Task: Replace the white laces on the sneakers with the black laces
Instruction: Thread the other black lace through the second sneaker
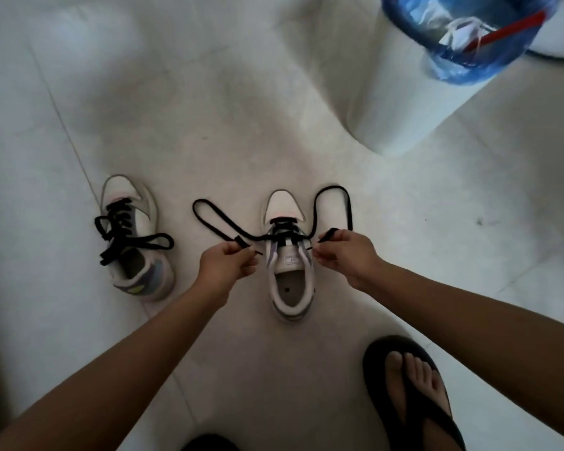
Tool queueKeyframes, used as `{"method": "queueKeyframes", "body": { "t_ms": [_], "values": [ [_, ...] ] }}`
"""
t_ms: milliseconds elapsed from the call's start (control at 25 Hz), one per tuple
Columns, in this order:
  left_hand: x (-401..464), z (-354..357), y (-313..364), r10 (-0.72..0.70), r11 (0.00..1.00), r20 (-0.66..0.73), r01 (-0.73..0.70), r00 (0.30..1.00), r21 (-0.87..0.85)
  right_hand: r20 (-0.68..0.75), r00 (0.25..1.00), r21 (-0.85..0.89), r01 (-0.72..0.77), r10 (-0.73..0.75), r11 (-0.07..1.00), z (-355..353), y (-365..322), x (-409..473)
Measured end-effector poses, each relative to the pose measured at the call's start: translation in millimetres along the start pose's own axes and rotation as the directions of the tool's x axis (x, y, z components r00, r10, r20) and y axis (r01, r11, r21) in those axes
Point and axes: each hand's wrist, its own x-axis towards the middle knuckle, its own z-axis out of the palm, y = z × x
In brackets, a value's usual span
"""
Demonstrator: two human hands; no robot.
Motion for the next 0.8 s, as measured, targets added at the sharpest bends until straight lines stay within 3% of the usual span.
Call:
{"method": "queueKeyframes", "body": {
  "t_ms": [280, 560, 800],
  "values": [
    [0.2, 7.5, -10.0, 0.055, 0.998, -0.006, -0.055, 0.998, -0.002, 0.023, 0.999, 0.059, 0.043, -0.044, 0.997, 3.6, 4.6, 3.2],
    [3.5, 2.7, -12.4, 0.122, 0.992, 0.016, -0.121, 0.992, -0.024, 0.053, 0.967, -0.287, 0.252, -0.248, 0.924, 7.4, -6.3, -2.3],
    [2.0, 8.8, -10.5, 0.185, 0.982, 0.056, -0.183, 0.981, -0.045, 0.063, 0.967, -0.34, 0.254, -0.247, 0.905, 6.9, -5.2, -3.1]
  ]
}}
